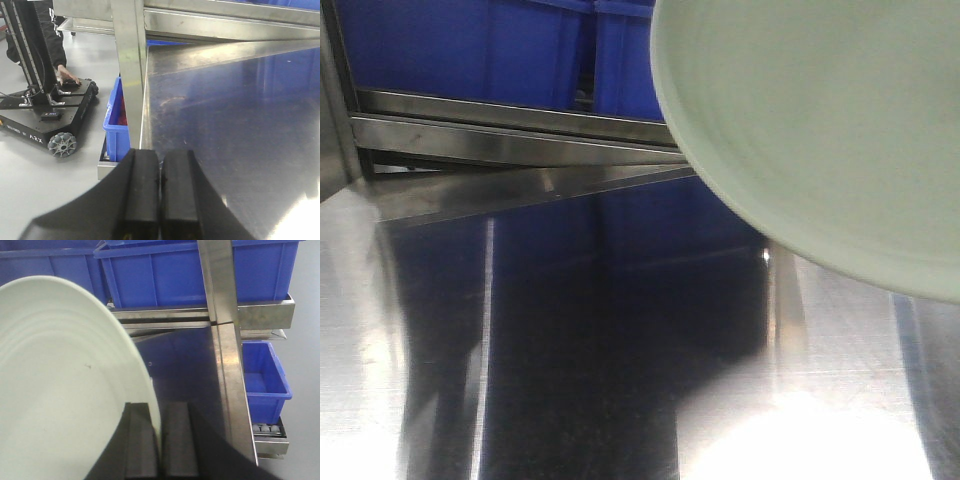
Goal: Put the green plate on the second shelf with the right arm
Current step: 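Lift the green plate upward off the table with the right gripper, then hold the plate in the right gripper while the base drives to the shelf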
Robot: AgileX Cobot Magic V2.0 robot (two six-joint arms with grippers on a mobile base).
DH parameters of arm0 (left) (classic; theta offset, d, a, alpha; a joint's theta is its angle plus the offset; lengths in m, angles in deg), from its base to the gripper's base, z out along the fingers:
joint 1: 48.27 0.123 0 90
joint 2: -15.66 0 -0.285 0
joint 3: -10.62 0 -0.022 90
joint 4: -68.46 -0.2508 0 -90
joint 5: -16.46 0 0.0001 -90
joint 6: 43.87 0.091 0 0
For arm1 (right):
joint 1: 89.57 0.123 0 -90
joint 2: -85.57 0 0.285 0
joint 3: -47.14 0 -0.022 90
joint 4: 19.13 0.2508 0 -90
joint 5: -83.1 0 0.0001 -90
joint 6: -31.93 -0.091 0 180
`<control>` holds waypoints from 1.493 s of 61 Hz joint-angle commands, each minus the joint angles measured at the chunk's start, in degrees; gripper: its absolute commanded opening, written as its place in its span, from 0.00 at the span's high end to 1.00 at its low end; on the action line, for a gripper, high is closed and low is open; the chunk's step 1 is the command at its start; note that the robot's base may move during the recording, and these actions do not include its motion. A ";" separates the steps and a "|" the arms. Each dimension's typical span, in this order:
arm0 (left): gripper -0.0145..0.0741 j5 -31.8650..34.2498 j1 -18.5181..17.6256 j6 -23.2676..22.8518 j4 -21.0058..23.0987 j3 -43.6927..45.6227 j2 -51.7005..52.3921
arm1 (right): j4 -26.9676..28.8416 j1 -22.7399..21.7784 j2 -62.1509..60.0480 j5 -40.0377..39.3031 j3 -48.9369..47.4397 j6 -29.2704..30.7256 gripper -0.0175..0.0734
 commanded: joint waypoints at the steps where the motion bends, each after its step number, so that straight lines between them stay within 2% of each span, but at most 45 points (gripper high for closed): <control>1: 0.70 4.59 -0.04 0.11 0.08 -2.29 1.22 | 0.40 -0.29 -0.03 -6.89 -1.82 0.16 0.75; 91: 0.70 4.59 -0.04 0.11 0.08 -2.29 1.22 | 0.40 -0.29 0.02 -6.83 -1.82 0.16 0.75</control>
